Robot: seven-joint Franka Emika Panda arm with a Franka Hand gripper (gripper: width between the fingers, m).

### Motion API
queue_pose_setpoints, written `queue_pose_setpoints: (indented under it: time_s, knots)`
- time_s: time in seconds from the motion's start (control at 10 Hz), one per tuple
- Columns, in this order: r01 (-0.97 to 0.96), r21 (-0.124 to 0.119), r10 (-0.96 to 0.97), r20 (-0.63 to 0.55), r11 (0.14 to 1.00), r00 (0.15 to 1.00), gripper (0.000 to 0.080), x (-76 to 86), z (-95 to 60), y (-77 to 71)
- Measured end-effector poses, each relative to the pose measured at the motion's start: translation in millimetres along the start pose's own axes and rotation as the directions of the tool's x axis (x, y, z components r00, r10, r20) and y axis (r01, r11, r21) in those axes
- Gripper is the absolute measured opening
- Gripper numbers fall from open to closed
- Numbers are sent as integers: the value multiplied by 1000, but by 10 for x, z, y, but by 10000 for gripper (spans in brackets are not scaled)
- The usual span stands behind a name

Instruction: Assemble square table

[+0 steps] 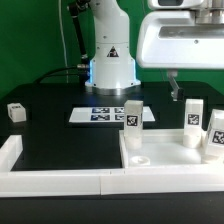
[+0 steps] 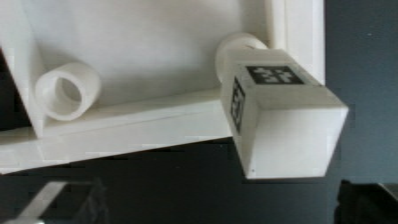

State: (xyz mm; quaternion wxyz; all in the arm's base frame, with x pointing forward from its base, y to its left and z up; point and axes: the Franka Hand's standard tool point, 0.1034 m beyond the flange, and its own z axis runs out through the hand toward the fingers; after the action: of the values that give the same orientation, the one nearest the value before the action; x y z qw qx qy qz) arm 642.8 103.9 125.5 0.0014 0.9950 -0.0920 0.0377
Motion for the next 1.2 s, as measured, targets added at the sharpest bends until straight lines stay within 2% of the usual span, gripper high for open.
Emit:
queue_pose_setpoints:
  time_s: [0.2,0.3,0.6,0.7,0.8,0.9,1.0,1.1,1.2]
  knots:
    - [-6,0,6,-2,1000,1000,649,-14,100,-92]
    - [-20,-11,20,5,1000,1000,649,-29,203,-140]
    - [-45,-29,46,3,999,999,649,-40,372,-129]
    - [-67,-35,67,1,997,998,649,-21,353,-133]
    - [-89,-35,89,0,995,996,502,-21,357,-126]
    - [-94,-35,94,0,995,996,502,-21,359,-123]
    - [-150,-35,150,-2,988,989,352,-21,359,-124]
    - [-243,-35,243,-5,969,970,289,-23,361,-119]
    - [-308,-37,308,-6,951,951,289,-23,363,-105]
